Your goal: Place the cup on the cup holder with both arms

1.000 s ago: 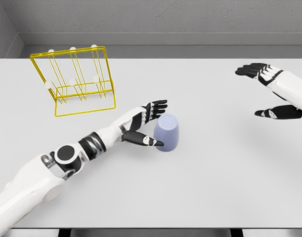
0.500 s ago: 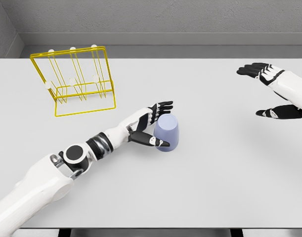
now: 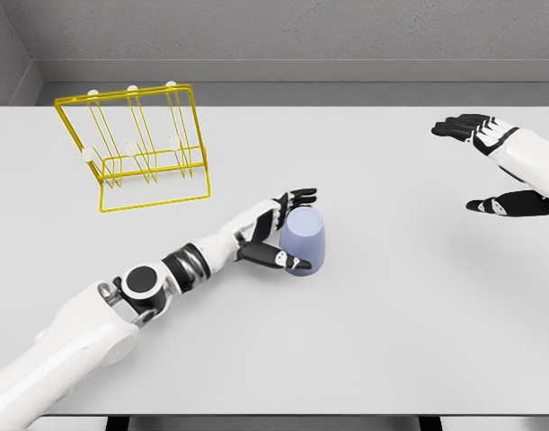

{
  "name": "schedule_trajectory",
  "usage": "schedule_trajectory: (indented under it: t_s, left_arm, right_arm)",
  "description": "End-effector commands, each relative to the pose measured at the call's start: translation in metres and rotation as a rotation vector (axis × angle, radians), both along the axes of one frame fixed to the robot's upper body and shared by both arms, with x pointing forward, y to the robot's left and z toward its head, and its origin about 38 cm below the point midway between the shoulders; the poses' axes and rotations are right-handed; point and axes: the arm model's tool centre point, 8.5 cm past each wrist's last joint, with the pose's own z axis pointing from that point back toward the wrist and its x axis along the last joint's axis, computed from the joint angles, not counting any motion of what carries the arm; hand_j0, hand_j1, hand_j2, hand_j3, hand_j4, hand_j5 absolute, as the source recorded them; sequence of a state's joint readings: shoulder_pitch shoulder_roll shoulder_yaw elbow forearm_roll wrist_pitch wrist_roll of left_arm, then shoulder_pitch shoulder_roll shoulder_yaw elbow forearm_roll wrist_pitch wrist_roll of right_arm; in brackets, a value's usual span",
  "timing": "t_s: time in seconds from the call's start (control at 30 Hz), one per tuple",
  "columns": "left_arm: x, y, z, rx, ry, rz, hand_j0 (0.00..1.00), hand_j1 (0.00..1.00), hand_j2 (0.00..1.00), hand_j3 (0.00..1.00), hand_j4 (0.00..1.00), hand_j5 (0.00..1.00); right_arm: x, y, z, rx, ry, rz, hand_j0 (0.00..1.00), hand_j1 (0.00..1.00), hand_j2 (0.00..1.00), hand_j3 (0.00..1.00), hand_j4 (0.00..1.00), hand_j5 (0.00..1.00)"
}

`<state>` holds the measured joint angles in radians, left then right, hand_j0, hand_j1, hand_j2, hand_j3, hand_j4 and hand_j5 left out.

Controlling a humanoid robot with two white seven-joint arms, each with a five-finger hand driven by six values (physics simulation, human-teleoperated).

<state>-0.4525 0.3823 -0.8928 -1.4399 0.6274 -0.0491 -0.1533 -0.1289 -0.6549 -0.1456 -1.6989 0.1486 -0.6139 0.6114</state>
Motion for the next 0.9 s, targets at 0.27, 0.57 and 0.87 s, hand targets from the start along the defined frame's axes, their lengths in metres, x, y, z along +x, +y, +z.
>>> schedule_trajectory:
  t_s: [0.27, 0.57, 0.87]
  left_arm:
    - [0.000, -0.003, -0.001, -0.013, -0.003, -0.002, 0.84, 0.84, 0.84, 0.84, 0.84, 0.84]
    - [0.000, -0.002, 0.002, -0.026, -0.017, 0.000, 0.69, 0.69, 0.69, 0.69, 0.69, 0.69]
    - [0.001, 0.006, 0.027, -0.068, -0.089, -0.005, 0.70, 0.70, 0.70, 0.70, 0.70, 0.70]
  right_arm:
    - [0.000, 0.001, 0.001, 0.007, -0.001, 0.004, 1.00, 1.00, 1.00, 1.00, 1.00, 1.00]
    - [-0.001, 0.001, 0.002, 0.008, -0.002, 0.004, 1.00, 1.00, 1.00, 1.00, 1.00, 1.00]
    - [-0.001, 0.001, 0.002, 0.008, -0.002, 0.004, 1.00, 1.00, 1.00, 1.00, 1.00, 1.00]
